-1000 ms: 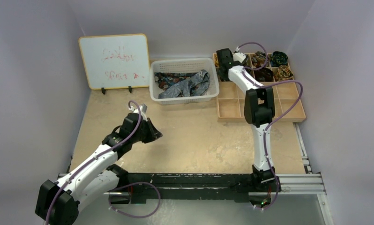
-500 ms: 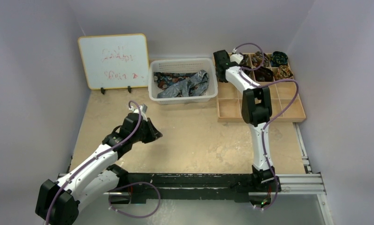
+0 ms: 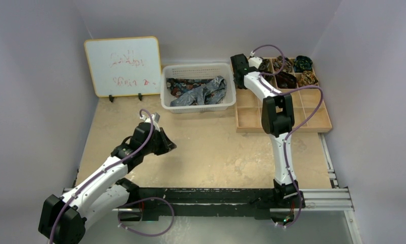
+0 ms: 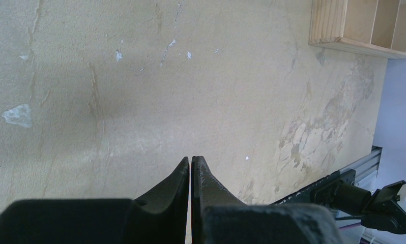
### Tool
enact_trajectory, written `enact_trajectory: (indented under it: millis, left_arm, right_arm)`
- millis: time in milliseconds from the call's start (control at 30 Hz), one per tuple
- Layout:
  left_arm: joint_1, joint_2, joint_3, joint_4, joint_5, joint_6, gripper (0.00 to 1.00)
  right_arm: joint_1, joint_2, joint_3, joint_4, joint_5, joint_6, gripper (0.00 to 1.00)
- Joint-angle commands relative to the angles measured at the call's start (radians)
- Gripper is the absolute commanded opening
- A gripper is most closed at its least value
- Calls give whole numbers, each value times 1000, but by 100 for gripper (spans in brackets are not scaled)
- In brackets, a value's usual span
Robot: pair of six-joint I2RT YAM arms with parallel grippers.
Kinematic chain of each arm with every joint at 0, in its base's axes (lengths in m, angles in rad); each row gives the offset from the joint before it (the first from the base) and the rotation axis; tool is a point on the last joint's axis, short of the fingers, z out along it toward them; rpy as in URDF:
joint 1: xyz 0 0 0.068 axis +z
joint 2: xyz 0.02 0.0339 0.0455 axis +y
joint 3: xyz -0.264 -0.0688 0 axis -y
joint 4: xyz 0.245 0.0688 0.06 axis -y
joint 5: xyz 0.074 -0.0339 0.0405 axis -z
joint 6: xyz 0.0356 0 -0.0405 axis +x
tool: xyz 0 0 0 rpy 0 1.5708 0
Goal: Roll the ties
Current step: Place the tie in the storage box.
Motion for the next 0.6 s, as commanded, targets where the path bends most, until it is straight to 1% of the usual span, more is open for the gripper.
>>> enact_trajectory:
  millis: [0,67,200,333,400,500,567]
  left_arm:
    - [-3,4,28,45,8,10,2]
    - [-3,8,27,51,12,8,2]
    - [-3,10,33,50,20,6,2]
    - [-3,-5,33,39,13,1,3]
    - [-2,-16,30,35,10,-1,3]
    - [-3,-16,28,35,11,-5,3]
    - [-3,-12,29,40,13,-4,3]
  right_arm:
    - [36,-2,-40,-57,-20,-77,38]
    - [37,-15,-65,-55,-20,-76,44]
    - [40,-28,-62,-60,-19,-79,57]
    - [41,-35,-37,-51,-48,-108,59]
    - [42,-45,-23,-61,-53,-111,65]
    - [42,-65,-20,-77,-69,-110,68]
    - [42,-79,-24,-80,-83,-117,72]
